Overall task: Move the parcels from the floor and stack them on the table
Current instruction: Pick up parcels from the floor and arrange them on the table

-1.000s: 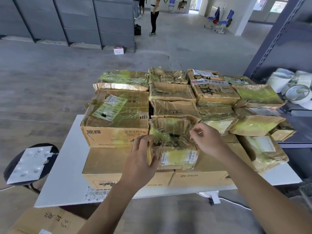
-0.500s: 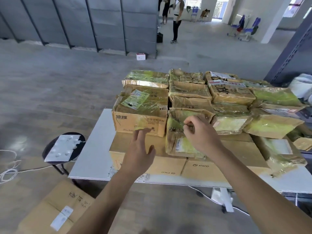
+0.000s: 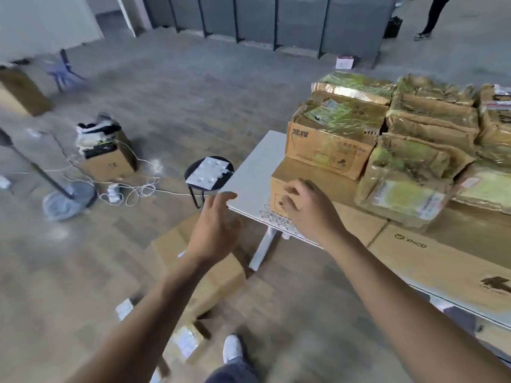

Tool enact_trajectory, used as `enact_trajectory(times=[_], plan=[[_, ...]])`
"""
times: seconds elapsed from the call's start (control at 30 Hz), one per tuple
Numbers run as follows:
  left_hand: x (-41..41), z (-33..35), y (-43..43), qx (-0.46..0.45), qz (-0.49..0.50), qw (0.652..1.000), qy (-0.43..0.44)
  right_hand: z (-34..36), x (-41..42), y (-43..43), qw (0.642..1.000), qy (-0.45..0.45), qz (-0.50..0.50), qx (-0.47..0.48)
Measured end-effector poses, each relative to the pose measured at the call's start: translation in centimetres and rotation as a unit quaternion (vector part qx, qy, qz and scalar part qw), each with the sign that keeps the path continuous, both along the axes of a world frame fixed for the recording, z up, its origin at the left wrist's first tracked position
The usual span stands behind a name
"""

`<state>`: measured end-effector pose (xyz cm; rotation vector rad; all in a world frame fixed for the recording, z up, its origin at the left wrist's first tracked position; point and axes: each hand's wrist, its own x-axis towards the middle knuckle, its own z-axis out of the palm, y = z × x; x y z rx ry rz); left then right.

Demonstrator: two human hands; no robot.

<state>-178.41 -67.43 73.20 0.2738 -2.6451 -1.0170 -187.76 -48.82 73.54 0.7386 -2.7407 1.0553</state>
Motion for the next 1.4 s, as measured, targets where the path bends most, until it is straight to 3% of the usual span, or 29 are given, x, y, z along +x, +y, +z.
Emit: enact_trajectory(times=[0.4, 0.77, 0.97, 1.17, 1.4], plan=[[11.8, -5.8, -18.3, 0.094, 0.211, 0.972, -0.044, -7.9, 8.6, -18.3, 0.974, -0.109, 0.17, 0.104], [21.7, -21.0, -34.0, 0.164, 0.285, 0.924, -0.195, -22.1, 16.6, -37.7, 0.933, -0.206, 0.225, 0.192], [24.2, -33.0, -35.6, 0.222, 0.293, 0.888, -0.276, -34.1, 17.9, -40.7, 0.906, -0.259, 0.231, 0.241], [23.2, -50.4, -35.2, 0.251, 0.296, 0.861, -0.329, -51.8, 17.0, -41.6, 0.889, -0.309, 0.219, 0.257], [22.0, -72.5, -33.5, 0.314, 0.334, 0.784, -0.418, -72.9, 16.5, -40.5, 0.86, -0.336, 0.217, 0.317]])
